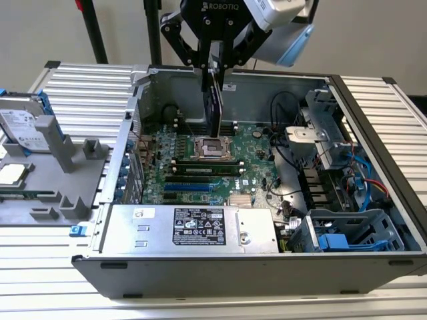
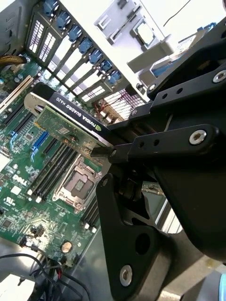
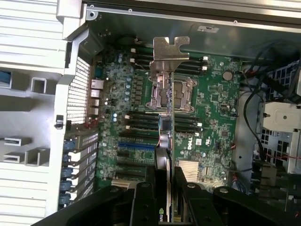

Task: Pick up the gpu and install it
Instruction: 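Insert the gpu into the slot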

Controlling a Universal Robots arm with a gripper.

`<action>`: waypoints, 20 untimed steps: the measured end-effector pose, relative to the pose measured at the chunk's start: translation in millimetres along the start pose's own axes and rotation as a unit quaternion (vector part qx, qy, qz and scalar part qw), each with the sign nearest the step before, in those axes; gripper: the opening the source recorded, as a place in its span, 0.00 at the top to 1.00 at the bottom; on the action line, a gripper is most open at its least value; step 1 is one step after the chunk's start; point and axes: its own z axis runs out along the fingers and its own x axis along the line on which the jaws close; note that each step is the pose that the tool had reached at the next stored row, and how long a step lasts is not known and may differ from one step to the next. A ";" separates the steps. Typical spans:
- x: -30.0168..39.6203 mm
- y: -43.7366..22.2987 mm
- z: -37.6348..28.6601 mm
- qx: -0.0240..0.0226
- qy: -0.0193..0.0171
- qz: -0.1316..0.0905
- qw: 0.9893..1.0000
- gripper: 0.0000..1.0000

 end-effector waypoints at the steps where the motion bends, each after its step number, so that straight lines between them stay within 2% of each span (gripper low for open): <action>1: 0.0 0.0 0.0 0.000 0.000 -0.001 1.000 1.00; 20: 0.0 0.0 -1.0 0.000 0.001 -0.024 1.000 1.00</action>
